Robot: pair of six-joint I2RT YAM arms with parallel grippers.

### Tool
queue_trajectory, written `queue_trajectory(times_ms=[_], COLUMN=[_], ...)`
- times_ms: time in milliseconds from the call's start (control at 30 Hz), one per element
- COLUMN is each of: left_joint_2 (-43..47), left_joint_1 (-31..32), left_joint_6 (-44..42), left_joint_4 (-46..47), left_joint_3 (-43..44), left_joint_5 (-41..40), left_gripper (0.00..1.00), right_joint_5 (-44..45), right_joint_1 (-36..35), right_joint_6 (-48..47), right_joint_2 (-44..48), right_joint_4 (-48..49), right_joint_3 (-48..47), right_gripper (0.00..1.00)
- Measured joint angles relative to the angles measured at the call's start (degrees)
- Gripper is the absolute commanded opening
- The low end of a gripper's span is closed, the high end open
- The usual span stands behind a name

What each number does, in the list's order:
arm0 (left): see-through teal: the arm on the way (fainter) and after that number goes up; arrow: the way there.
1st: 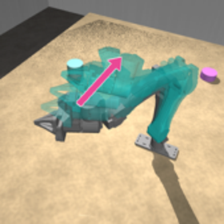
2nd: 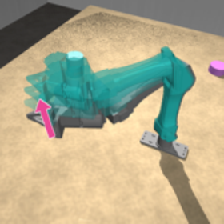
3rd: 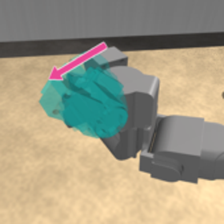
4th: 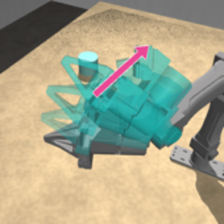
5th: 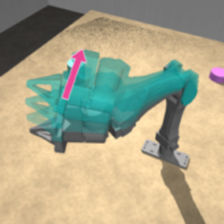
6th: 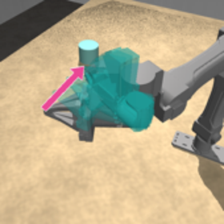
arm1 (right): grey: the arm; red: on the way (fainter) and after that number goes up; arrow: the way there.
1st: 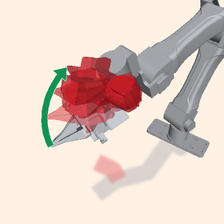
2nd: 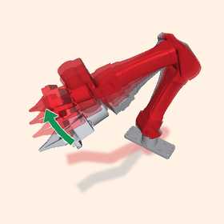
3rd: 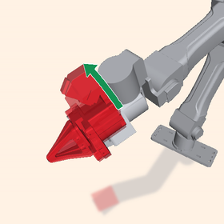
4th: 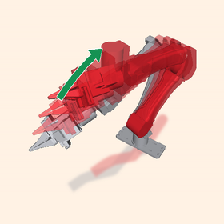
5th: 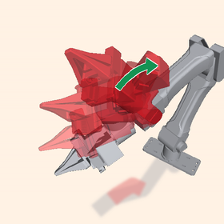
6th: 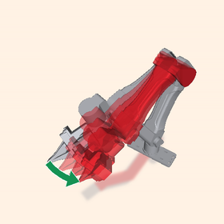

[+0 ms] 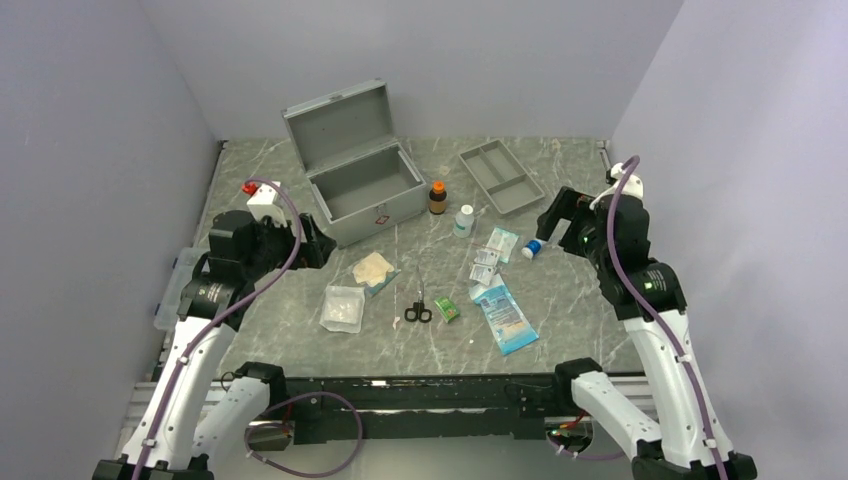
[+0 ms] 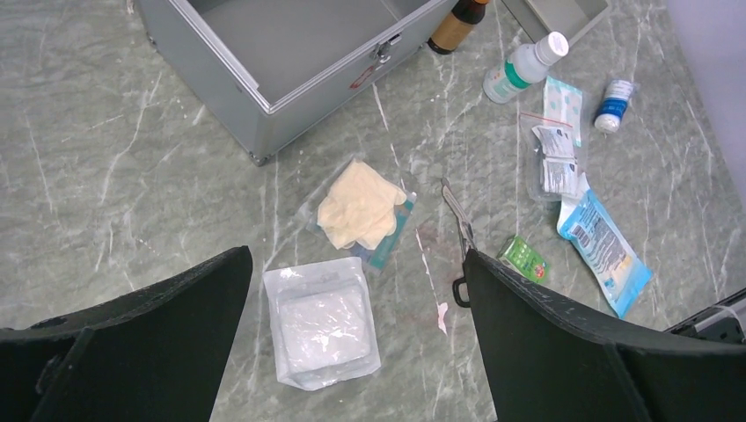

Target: Organize the medicine kit

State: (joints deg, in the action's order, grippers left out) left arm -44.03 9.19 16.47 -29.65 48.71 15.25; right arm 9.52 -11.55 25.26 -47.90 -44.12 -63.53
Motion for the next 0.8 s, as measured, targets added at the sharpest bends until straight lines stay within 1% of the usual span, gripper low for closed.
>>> queue_trajectory(times_ms=[133,233,300,533,800], left_joint_2=[-0.1,-0.1,-0.1,-0.1,-0.7], left_joint_1=[-0.1,-0.3,-0.3,-0.5,-0.9], left_joint_6=[0.4,0.6,0.8,1.3,1.4], left_joint_4=[-0.5,-1.5,-1.9,-2.9,-3.4], left_joint_3=[0.0,0.0,0.0,0.0,0.0], left_joint_5=[-0.7,-2.2,-3.5,-7.0,-7.8], left_gripper=[0.99,0.99,0.99,0.99,0.99], right_joint_5=[-1.4,-3.4,-4.3,-4.6,-3.0], right_joint_1=[0.0,-0.4,-1.9,-10.7,-12.2], right_joint_6=[-1.3,-1.7,-1.8,-1.7,-1.5], right_joint_2=[0.0,-2.4,-4.7,-13.1,-24.6], right_joint_4=[0.0,0.5,1.2,4.7,11.7], right_joint_3=[0.0,0.0,0.0,0.0,0.0], right_gripper=[1.0,1.0,1.0,1.0,1.0])
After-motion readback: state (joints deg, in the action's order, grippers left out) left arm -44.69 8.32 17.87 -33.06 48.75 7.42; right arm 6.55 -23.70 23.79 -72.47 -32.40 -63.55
